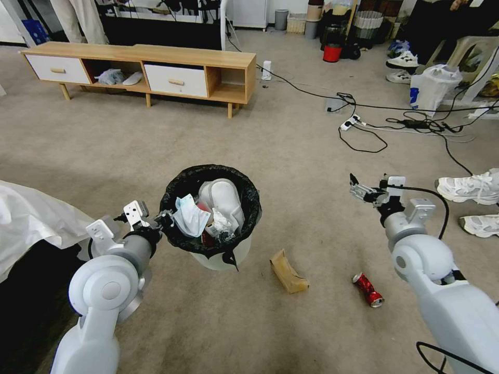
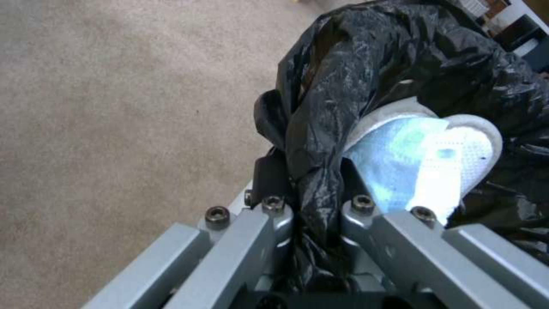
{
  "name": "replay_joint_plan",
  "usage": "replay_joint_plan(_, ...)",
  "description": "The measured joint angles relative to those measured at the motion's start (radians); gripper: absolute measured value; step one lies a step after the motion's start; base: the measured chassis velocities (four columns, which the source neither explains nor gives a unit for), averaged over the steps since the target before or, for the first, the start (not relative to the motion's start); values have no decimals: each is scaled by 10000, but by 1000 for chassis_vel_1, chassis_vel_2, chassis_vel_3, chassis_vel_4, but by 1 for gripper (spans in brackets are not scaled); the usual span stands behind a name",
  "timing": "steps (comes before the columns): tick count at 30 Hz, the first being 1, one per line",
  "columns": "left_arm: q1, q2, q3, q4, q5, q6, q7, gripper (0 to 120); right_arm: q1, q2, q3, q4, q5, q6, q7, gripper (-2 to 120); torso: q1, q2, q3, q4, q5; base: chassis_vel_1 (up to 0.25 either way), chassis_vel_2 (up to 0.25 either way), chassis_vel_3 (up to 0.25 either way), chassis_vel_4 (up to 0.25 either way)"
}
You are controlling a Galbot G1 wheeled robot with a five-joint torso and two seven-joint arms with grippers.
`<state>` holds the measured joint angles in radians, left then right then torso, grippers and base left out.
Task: Pick up the trash bin and place the garbage on the floor into it.
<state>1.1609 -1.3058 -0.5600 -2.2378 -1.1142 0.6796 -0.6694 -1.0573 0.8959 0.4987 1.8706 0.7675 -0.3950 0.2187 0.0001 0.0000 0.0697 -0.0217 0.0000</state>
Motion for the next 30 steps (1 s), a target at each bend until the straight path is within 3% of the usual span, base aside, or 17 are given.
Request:
replay_joint_plan(2,7,0,-4,0,-4,0,5,4,-141,-245,290,23,501,-883,-177,100,0,0,0,0,-1,0,0,0,0)
replay_joint_plan(3,7,0,-4,0,-4,0,5,4,-141,-245,290,23,501,-883,-177,100,0,0,0,0,-1,0,0,0,0)
replay_joint_plan(5,41,-1,-21,-28,-29,1,12,4,-523,-750,733,-45,749,-1941,-653,100,0,0,0,-1,1,0,0,0,0)
replay_joint_plan(6,41,-1,-21,-28,-29,1,12,4,-523,-750,733,-45,749,-1941,-653,100,0,0,0,-1,1,0,0,0,0)
replay_joint_plan(8,63,-2,-36,-46,-33,1,15,4,-1064,-1301,1130,-64,1194,-3317,-1375,100,0,0,-1,-2,1,0,0,0,0)
replay_joint_plan(10,64,-8,-36,-52,-34,1,16,4,-1229,-1427,1184,-139,995,-3404,-1710,100,0,0,-1,-2,-1,0,0,0,0)
replay_joint_plan(11,73,-21,-26,-53,-34,2,16,4,-1445,-1558,1226,-354,469,-3509,-2413,100,0,0,0,-1,-1,0,0,0,0)
replay_joint_plan(18,115,-26,-17,-55,-33,6,44,4,-1912,-1520,1024,-1362,-579,-3485,-3779,100,0,0,-1,-2,1,0,0,0,0)
replay_joint_plan(30,140,-12,-39,-62,-26,6,91,4,-1627,-931,3,-2850,-1992,-2306,-4320,100,0,0,0,-1,-1,0,0,0,0)
